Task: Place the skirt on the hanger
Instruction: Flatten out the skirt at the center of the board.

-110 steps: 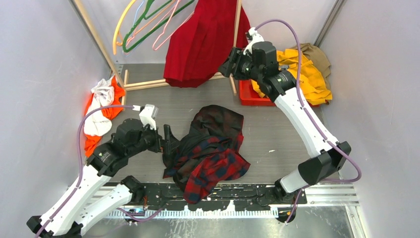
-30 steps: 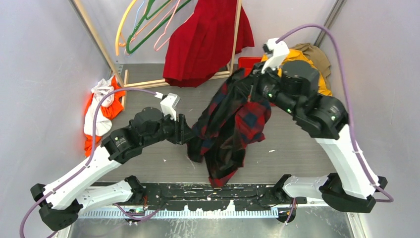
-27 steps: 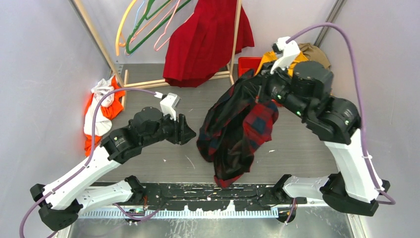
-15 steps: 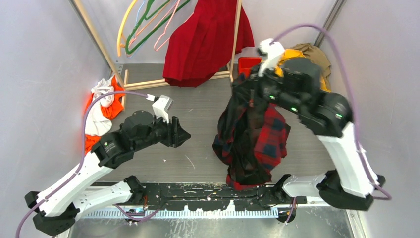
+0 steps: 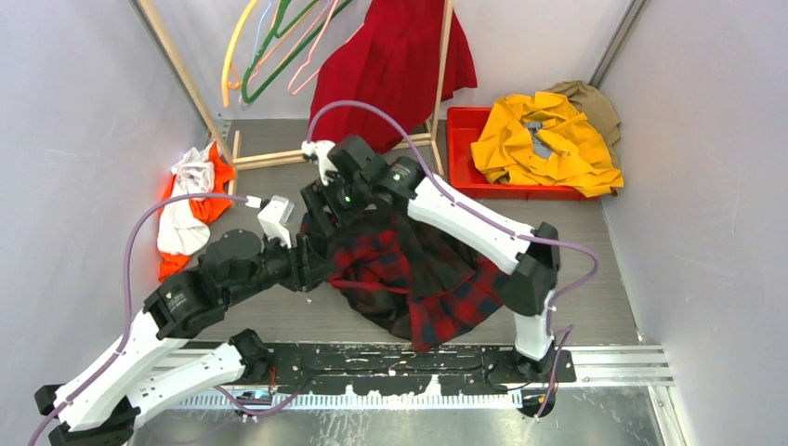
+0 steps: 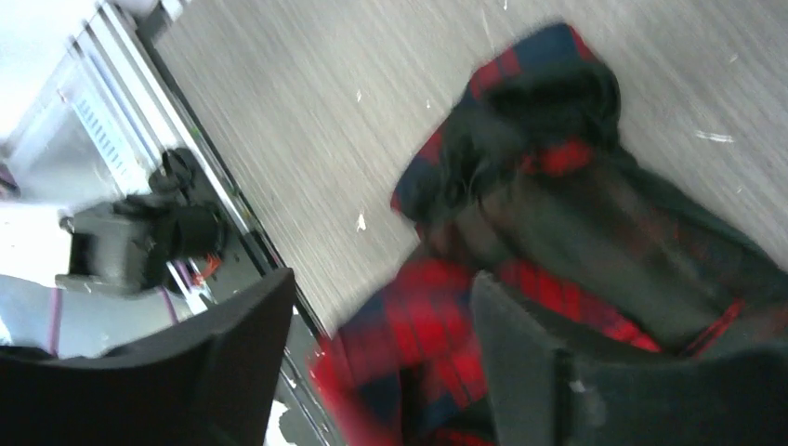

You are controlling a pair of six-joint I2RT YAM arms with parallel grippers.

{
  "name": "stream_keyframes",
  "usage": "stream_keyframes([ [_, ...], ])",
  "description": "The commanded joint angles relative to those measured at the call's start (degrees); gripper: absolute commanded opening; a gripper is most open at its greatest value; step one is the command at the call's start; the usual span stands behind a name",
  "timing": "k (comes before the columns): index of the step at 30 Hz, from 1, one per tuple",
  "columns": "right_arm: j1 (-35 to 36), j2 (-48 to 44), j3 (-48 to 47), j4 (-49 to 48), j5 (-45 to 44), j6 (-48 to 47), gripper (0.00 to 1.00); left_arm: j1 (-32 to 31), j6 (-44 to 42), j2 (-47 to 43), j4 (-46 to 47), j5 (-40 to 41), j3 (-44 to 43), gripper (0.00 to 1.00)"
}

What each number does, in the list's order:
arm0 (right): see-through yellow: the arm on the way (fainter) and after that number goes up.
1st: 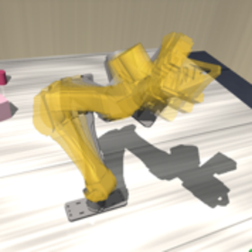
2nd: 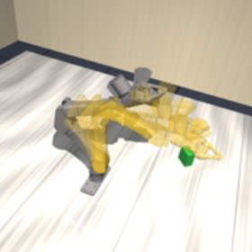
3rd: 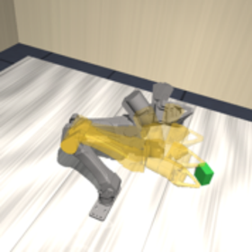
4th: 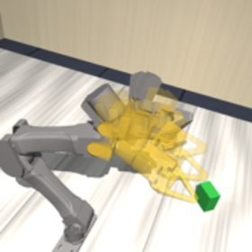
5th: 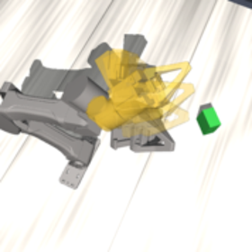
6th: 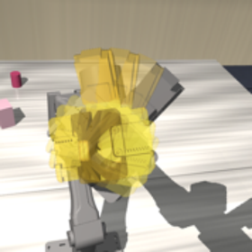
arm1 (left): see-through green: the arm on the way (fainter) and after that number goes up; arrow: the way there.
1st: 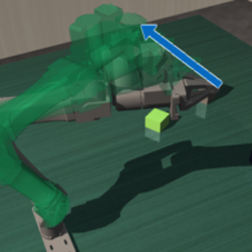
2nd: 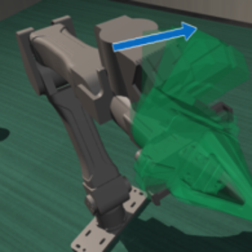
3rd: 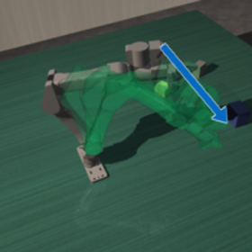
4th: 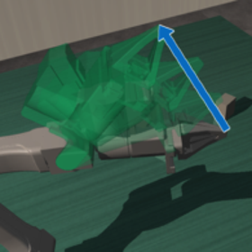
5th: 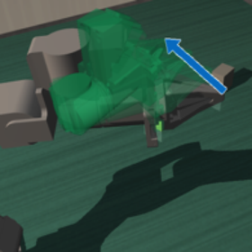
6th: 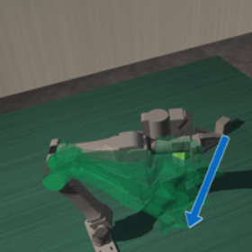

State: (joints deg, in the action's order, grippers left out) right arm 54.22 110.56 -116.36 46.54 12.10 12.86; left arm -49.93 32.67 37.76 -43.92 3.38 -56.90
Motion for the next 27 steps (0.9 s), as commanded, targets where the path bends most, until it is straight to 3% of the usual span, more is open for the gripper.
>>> stream_keyframes([
  [1,0.0,-17.8,14.0,-9.1,-4.6,0.9,0.84,-0.2,1.7,-1.8,-0.3,0.8,1.3,0.44],
  [7,-2.8,-31.3,31.5,-7.8,-15.4,4.6,0.85,-0.2,1.7,2.7,4.4,-2.2,3.3,0.43],
  [13,-6.8,-34.3,44.4,-12.0,-15.7,7.6,0.86,-0.2,0.2,11.1,11.5,0.2,5.4,0.44],
  [23,-11.9,-36.2,51.9,-14.6,-11.9,10.2,0.86,-0.1,-7.7,28.6,20.9,13.3,2.5,0.56],
  [27,-14.5,-40.3,55.1,-13.9,-10.8,12.4,0.86,0.7,-11.9,38.1,22.7,10.3,-1.4,0.61],
])
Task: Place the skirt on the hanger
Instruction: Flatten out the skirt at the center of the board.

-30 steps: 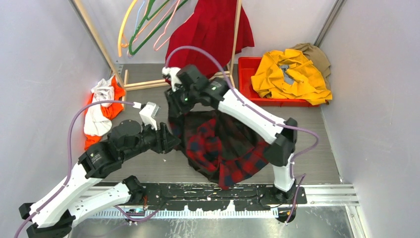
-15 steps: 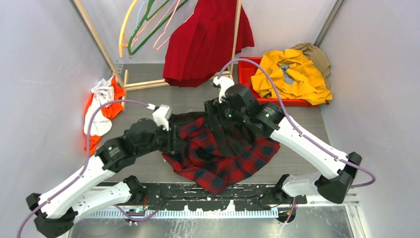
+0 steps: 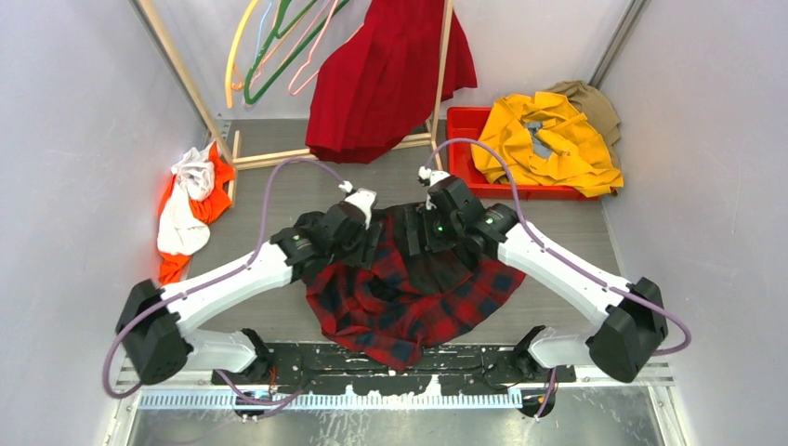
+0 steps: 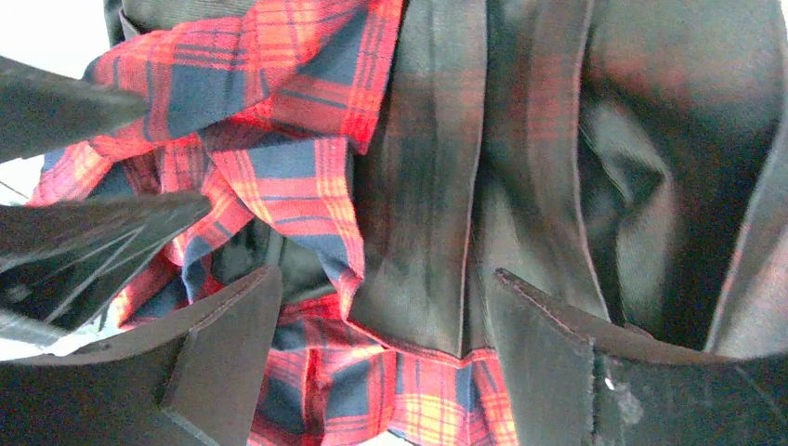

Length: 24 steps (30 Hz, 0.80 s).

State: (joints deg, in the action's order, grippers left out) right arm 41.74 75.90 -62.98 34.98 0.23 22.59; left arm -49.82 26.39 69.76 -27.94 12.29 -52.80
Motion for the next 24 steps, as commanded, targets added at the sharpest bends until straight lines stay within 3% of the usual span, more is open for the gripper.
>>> stream_keyframes([
  [1,-2.5,-6.8,2.2,-1.8,1.1,2.8,0.86,0.7,-6.2,8.6,6.7,1.1,-6.4,0.61],
  [5,-3.8,-11.7,4.1,-0.1,1.3,2.8,0.87,2.2,-7.4,15.5,7.7,2.8,-8.0,0.62],
  [7,-4.2,-13.1,4.5,0.8,1.2,2.7,0.87,3.3,-7.5,18.1,6.8,3.8,-8.9,0.56],
  [12,-5.1,-14.9,5.3,1.5,2.2,2.5,0.88,4.6,-7.1,17.7,4.3,7.1,-9.0,0.11],
  [20,-4.8,-16.0,9.8,0.5,10.0,4.0,0.78,4.8,-6.0,4.1,0.9,9.1,-9.5,0.06],
  [24,3.7,-14.6,11.5,-1.1,8.5,3.0,0.73,5.3,-6.5,-1.2,-1.8,9.1,-12.9,0.06],
])
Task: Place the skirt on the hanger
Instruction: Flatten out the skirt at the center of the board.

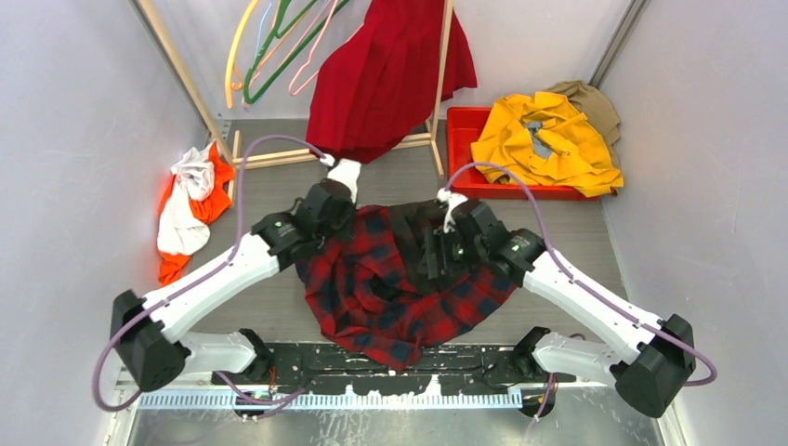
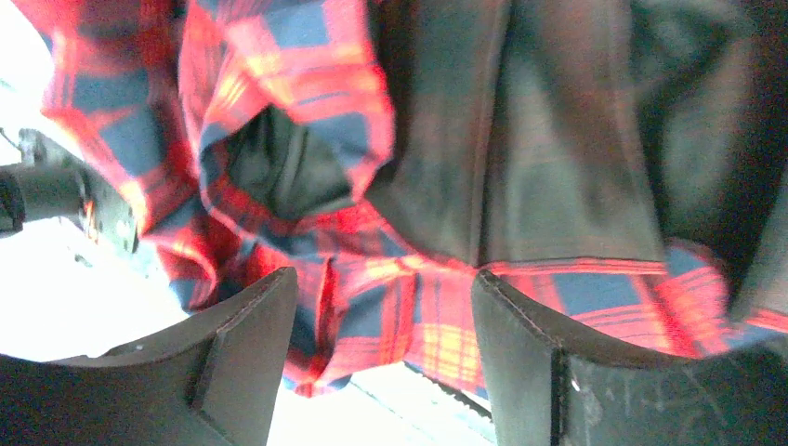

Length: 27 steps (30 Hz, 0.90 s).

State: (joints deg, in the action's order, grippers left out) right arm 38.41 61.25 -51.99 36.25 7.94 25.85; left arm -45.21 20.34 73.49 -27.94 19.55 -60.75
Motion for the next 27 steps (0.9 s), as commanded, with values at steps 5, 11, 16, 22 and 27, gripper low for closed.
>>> stream_keyframes([
  [5,16.5,5.2,0.3,-7.4,-10.5,-1.2,0.8,3.0,-1.6,-7.1,-4.1,1.5,-6.9,0.05],
  [11,17.4,8.8,1.0,-17.8,-7.2,-3.4,0.85,3.9,-1.5,-11.0,-6.3,1.6,-6.9,0.06],
  [16,24.6,13.1,-2.2,-18.2,-8.5,-4.8,0.82,4.1,-1.5,-11.4,-6.4,1.4,-5.6,0.06],
  [22,24.8,14.9,-1.4,-21.5,-22.6,-1.9,0.81,4.3,-1.3,-12.4,-6.8,1.4,-4.3,0.05],
  [27,23.2,10.6,1.6,-25.2,-29.5,-3.7,0.81,4.8,-1.3,-13.5,-7.3,1.7,-3.4,0.06],
])
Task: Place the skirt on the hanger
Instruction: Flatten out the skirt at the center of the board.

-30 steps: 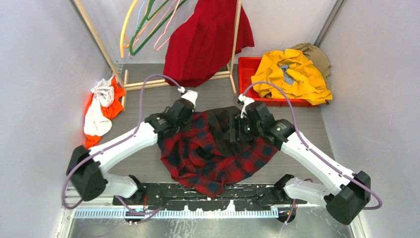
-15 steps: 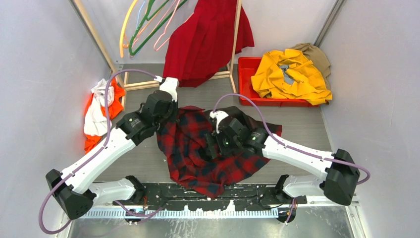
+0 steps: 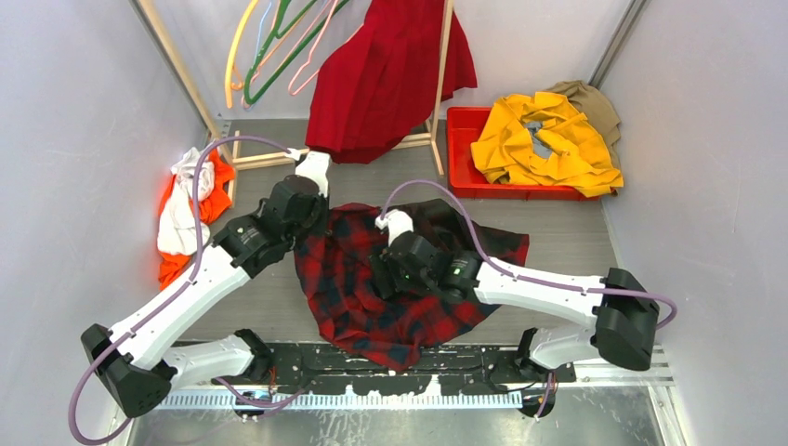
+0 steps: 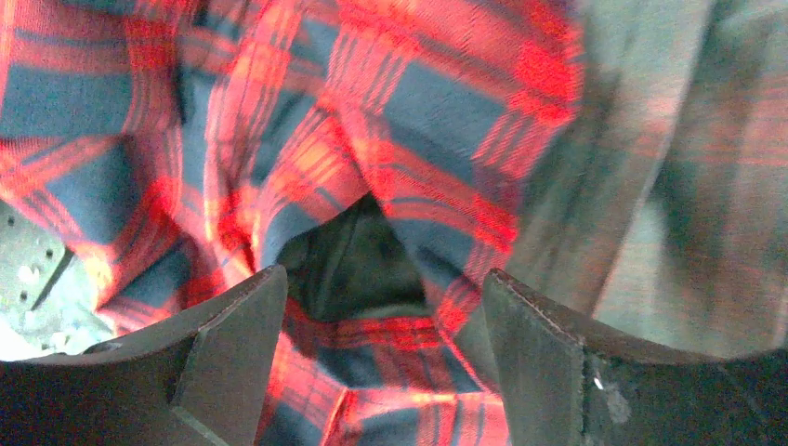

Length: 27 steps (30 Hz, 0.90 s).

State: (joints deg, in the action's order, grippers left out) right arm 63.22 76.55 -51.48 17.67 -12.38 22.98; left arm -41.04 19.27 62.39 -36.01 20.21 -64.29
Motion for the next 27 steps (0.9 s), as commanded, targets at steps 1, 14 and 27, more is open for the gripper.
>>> stream_keyframes([
  [1,-3.3,-4.5,1.3,-6.8,-7.6,-0.6,0.81,0.6,-0.2,-2.6,0.8,1.0,0.4,0.05],
  [14,-11.2,8.1,0.2,-15.4,19.1,-1.4,0.79,1.3,-0.1,-3.4,0.9,0.2,1.2,0.05],
  [27,-13.5,-3.8,-13.6,3.6,14.2,-6.8,0.01,3.9,-0.7,-6.9,-0.5,-1.2,0.8,0.05],
])
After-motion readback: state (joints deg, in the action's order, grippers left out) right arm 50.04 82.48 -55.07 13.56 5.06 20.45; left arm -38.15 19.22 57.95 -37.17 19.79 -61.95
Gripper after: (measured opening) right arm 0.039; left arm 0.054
